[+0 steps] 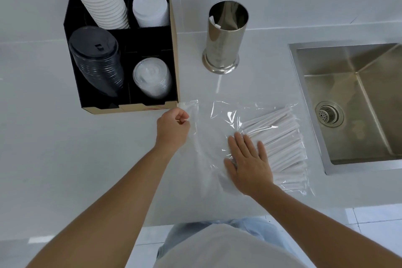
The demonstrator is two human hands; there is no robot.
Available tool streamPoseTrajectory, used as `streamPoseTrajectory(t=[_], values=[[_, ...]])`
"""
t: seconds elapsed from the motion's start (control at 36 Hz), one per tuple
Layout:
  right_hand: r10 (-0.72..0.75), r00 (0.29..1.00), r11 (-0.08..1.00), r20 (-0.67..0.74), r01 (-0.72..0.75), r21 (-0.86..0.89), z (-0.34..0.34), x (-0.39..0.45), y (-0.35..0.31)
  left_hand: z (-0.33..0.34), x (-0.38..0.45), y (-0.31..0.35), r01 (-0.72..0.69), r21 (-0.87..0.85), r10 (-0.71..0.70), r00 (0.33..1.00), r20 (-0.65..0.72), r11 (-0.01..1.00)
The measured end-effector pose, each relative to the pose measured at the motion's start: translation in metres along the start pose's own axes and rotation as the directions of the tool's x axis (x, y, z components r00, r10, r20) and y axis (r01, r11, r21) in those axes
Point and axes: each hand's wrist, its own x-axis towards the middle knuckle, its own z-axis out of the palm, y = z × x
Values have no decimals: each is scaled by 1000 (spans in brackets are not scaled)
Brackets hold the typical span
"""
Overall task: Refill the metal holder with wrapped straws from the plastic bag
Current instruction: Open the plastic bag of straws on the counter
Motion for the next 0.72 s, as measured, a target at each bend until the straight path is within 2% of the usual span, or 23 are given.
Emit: streamPoseTrajectory(t=[0.17, 0.28, 0.39, 0.58, 0.72], values=[[11, 1000, 1000, 2, -11, 5, -1, 1, -1, 3, -16, 0, -7, -101, 13, 998, 61, 995], [12, 1000, 1000, 22, -12, -23, 1, 2, 0, 14, -30, -4, -29, -53, 35, 992, 123, 998], [13, 999, 999, 29, -12, -39, 2, 2, 1, 18, -34, -5, 17, 8, -18, 988, 155, 1000], [5, 999, 999, 32, -4, -47, 2, 2, 1, 13, -28, -3, -83, 88, 65, 978, 197, 993], [7, 1000, 999, 23, -6, -46, 3, 1, 2, -1, -25, -12, -26, 89, 11, 987, 158, 996]])
